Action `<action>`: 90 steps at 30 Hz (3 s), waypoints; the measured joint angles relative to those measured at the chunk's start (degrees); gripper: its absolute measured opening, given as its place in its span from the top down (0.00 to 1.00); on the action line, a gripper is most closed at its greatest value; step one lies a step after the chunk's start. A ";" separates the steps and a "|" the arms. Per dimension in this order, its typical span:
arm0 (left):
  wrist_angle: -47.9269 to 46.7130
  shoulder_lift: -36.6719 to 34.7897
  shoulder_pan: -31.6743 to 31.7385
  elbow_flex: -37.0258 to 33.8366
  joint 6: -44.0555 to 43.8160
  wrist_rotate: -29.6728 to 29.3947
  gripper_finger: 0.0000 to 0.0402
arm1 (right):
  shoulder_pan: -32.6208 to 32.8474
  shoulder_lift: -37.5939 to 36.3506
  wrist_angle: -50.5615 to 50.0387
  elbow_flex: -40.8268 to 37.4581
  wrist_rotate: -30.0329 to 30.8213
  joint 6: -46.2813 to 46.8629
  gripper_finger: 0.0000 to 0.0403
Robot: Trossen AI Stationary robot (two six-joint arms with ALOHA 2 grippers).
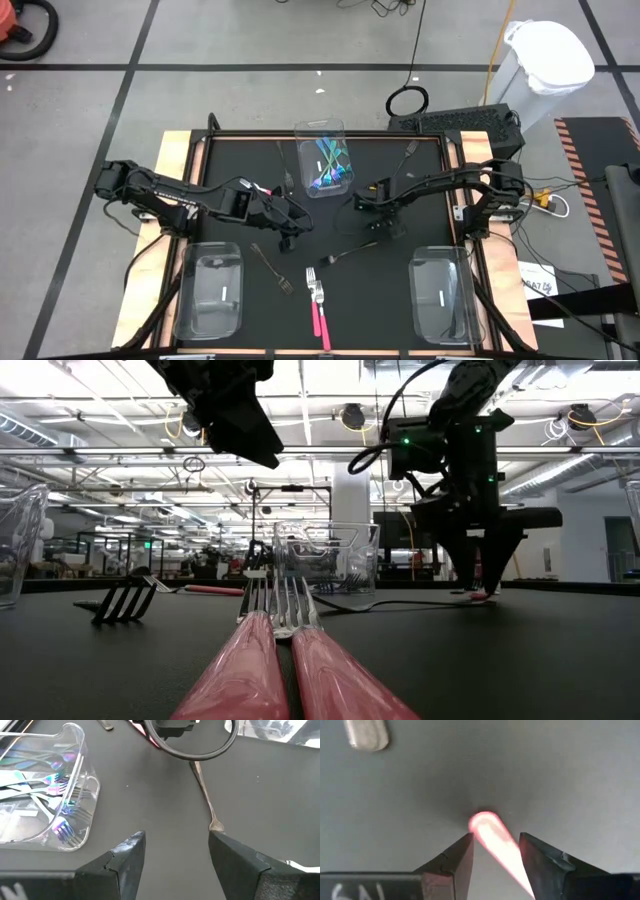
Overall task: Sort silverware by color (type)
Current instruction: Put the pink fork into the bottom right transparent bin
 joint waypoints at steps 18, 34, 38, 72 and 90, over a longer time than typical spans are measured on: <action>1.07 0.00 0.11 0.00 1.07 -3.03 0.46 | 0.11 0.00 -0.53 -0.02 2.00 -5.39 0.61; 2.10 0.00 0.13 0.00 1.80 -3.03 0.46 | -0.87 -0.55 9.02 -11.59 0.14 -12.01 0.71; 4.11 0.00 0.15 -0.02 3.28 -3.09 0.46 | -0.90 -0.52 8.93 -11.71 -0.58 -10.18 0.84; 6.27 0.00 0.24 -0.02 4.43 -3.52 0.46 | 2.53 -11.30 14.08 -7.52 -4.08 3.89 1.00; 6.16 0.00 0.24 -0.02 4.43 -3.67 0.46 | 3.50 -8.80 15.54 -7.43 -3.97 8.63 1.00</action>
